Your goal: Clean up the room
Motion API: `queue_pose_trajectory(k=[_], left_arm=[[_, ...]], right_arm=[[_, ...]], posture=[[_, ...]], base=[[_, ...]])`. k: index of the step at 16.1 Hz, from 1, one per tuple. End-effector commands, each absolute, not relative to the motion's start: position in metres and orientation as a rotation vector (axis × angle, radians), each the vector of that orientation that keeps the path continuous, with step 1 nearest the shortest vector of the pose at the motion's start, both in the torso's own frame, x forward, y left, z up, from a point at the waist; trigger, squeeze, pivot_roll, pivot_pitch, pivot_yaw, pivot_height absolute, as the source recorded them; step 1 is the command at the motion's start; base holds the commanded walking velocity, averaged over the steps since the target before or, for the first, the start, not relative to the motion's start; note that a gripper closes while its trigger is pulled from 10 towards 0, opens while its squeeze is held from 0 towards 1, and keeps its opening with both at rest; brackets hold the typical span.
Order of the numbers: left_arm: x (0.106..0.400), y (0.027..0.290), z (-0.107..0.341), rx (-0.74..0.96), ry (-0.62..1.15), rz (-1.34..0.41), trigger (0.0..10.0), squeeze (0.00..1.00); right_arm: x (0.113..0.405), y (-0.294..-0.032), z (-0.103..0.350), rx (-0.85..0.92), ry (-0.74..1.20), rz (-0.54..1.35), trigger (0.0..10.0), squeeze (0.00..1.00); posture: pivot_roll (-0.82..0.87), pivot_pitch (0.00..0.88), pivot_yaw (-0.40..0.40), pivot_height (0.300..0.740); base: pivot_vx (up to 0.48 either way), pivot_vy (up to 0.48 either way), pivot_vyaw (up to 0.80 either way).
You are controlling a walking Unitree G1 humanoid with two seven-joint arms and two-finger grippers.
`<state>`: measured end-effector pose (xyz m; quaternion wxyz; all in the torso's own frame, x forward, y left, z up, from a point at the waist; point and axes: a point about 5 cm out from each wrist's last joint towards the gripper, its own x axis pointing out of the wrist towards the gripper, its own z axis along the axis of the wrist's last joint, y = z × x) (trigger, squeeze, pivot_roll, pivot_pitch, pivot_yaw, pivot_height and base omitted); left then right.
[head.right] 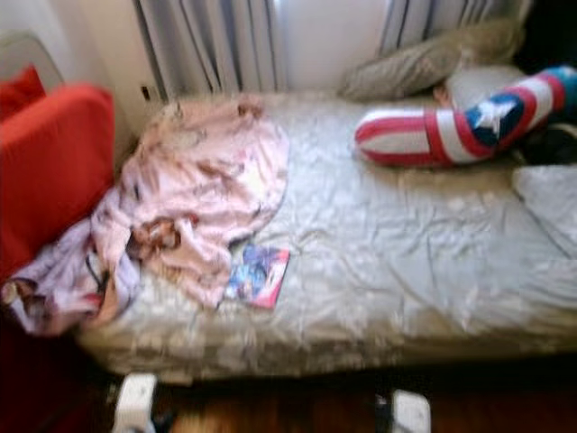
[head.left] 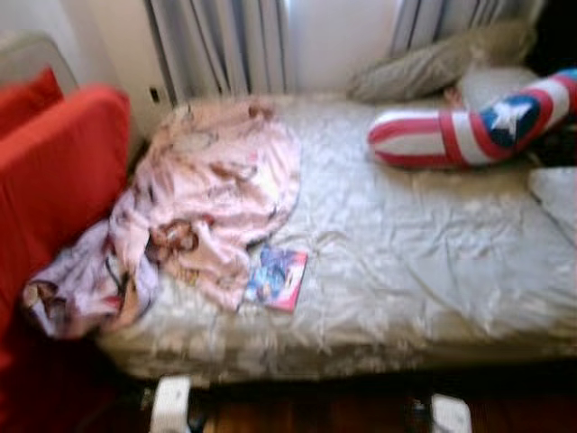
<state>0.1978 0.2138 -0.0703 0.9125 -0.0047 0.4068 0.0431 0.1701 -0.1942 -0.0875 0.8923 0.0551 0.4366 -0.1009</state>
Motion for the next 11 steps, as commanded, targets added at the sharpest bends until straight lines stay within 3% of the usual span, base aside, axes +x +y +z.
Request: queue_pose_trajectory(k=[1, 11], left_arm=[[0.1977, 0.2124, -0.0708, -0.016, 0.842, 0.090, 10.0, 0.00], [0.1982, 0.2112, -0.0707, -0.013, 0.837, 0.087, 10.0, 0.00]], right_arm=[[0.1665, -0.1976, -0.0884, 0.111, 0.910, -0.219, 10.0, 0.00], [0.1669, -0.1971, -0.0884, 0.109, 0.911, -0.211, 10.0, 0.00]], posture=[[-0.04, 0.068, 0.033, 0.740], [-0.04, 0.065, 0.030, 0.740]], base=[[0.000, 0.319, 0.00], [0.000, 0.283, 0.00]])
